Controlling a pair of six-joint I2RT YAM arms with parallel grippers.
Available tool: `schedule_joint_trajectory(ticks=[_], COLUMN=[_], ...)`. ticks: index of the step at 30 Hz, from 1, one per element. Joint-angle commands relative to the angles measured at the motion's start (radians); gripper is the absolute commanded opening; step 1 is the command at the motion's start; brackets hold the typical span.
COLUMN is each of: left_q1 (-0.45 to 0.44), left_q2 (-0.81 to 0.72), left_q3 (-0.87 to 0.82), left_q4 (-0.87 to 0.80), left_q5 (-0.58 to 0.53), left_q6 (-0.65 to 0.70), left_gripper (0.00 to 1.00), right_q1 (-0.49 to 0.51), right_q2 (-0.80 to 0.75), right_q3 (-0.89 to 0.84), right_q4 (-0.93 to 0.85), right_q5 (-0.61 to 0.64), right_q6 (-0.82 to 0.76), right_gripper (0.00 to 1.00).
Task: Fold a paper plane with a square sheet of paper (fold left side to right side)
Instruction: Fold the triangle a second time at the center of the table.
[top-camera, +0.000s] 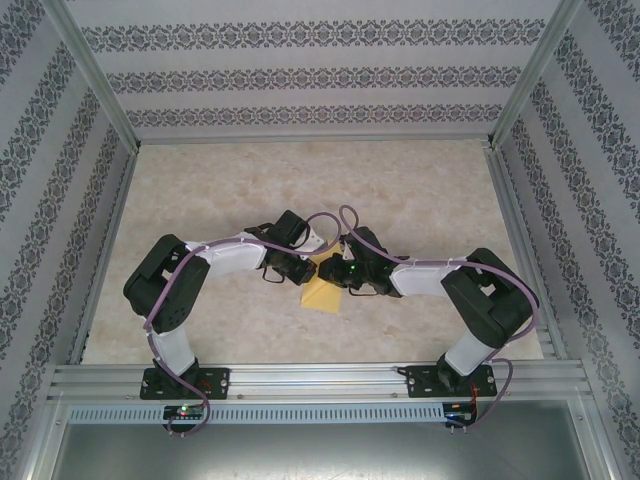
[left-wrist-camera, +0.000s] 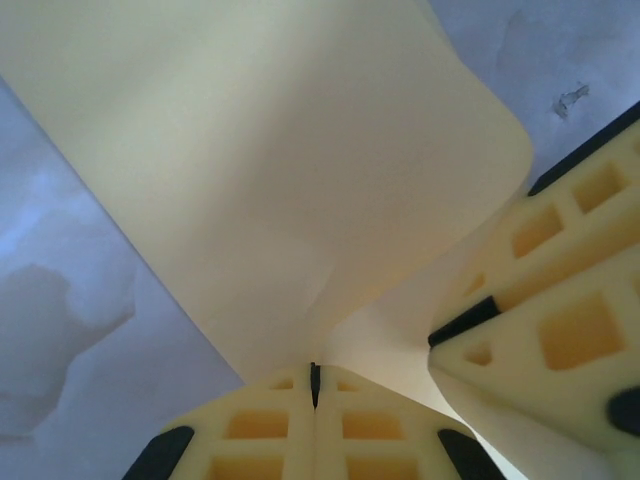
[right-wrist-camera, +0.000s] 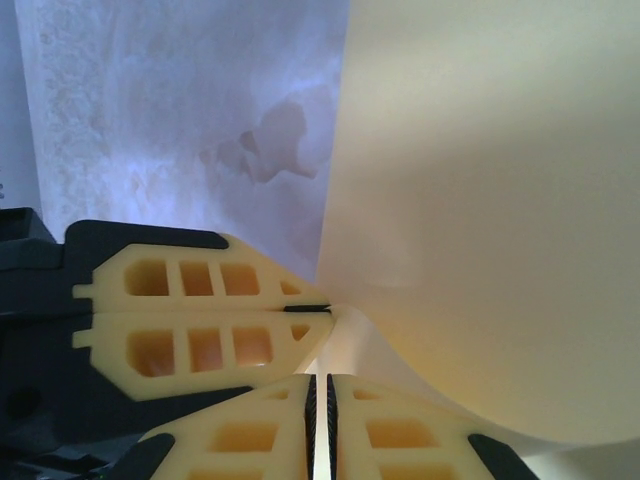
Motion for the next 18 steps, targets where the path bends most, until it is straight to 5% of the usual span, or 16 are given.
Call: schedule_joint_trajectory(ticks=[1,18], left_q1=[0.016,0.016], left_q2=[0.014,0.027], left_q3=[0.022,0.028], left_q4=[-0.021,-0.027], left_q5=[0.021,-0.002], left_q6=[0.026,0.025], left_gripper=[0.00,0.00], right_q1=[0.012,0.014], right_q2=[0.017,0.034], right_q3=[0.024,0.026], right_q4=[-0.009,-0.041], right_q5=[-0.003,0.008], right_q6=[0.008,-0.005], right_gripper=[0.13,0.13])
